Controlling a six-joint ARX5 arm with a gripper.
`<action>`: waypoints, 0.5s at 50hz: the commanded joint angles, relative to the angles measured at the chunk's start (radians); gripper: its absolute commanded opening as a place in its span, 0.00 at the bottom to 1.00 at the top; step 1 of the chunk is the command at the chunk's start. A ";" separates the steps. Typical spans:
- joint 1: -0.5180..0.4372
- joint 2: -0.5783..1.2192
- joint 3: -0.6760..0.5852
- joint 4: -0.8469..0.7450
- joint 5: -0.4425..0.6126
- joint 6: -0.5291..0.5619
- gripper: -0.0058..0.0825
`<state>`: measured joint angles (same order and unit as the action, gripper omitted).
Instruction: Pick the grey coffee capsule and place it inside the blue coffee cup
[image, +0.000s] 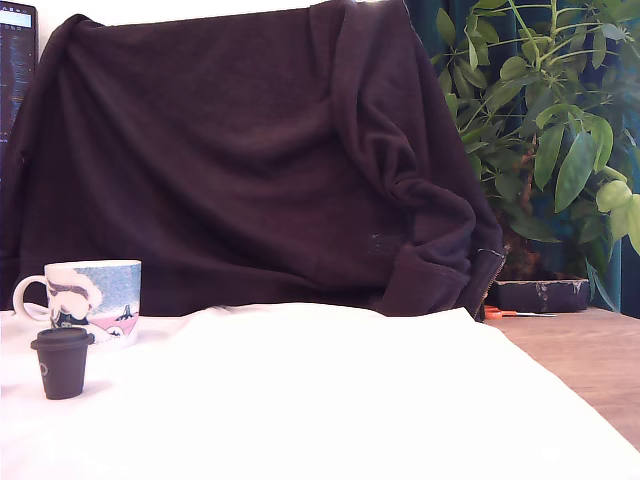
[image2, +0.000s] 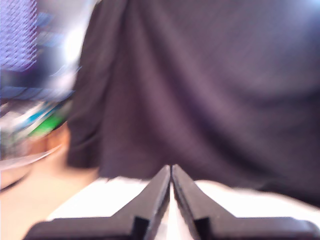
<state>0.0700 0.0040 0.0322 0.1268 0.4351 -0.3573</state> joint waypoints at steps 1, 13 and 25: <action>-0.010 0.038 0.045 -0.012 0.069 -0.019 0.04; -0.087 0.285 0.083 -0.056 0.186 -0.020 0.04; -0.228 0.521 0.083 -0.026 0.108 0.093 0.71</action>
<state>-0.1371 0.5114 0.1280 0.0830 0.5739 -0.2802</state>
